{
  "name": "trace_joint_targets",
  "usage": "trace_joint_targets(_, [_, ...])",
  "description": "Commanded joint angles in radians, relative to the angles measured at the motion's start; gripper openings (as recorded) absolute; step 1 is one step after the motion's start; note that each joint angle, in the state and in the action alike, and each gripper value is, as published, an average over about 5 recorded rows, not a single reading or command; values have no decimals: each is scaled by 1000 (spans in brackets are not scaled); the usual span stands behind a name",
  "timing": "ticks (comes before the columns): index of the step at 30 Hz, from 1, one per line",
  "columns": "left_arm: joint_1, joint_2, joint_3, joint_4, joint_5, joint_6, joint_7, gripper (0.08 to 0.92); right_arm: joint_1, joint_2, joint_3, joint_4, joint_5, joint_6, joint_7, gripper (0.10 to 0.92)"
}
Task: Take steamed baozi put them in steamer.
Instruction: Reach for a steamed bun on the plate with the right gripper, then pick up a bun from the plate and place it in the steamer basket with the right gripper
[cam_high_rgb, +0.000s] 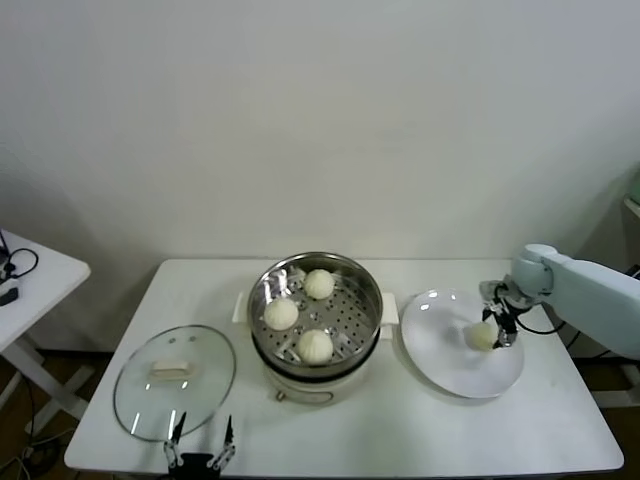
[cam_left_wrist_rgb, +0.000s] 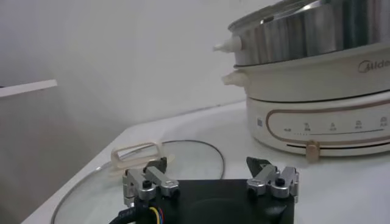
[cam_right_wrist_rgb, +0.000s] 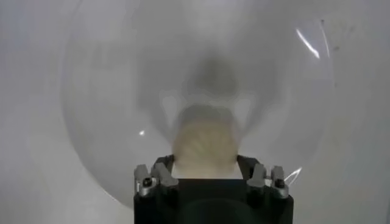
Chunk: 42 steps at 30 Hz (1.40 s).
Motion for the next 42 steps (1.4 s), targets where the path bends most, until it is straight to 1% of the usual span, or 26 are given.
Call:
trace_joint_targets(1, [0,0,0,0,1,0,0,823,-10,4,14,-10,2,2,-5,676])
trace_joint_targets(6, [1,-2,0,0,3,-1,-1,823,43,-17,-17,38,25,1,-9,642])
trace_joint_targets(9, [1,-3,1,-1,4,-1,-1,823,150,-47,-114,122,82,-4,-17,628])
trace_joint_targets(14, [4,-5,1,-11,5,-1,-1,823,483,-67,-385,287,278,-21,-31,620])
trace_joint_targets(19, [8,-3,0,-18,2,-1,-1,823,764,-31,-568,394,458,-48,-55,619])
trace_joint_targets(25, [8,-1,1,-19,1,-1,-1,823,1038,89,-664,523,662,-100,-54,619])
trace_joint_targets(29, [6,0,2,-20,-2,-1,-1,823,1073,142,-617,604,782,-169,-32,619])
trace_joint_targets(32, [4,2,1,-17,-3,-2,-1,823,1036,163,-564,653,810,-217,-3,619])
trace_joint_targets(35, [1,3,0,-14,-4,-3,-1,823,951,182,-508,672,792,-261,45,619])
trace_joint_targets(42, [-8,5,0,-5,-5,-3,0,823,687,245,-406,607,606,-312,133,619])
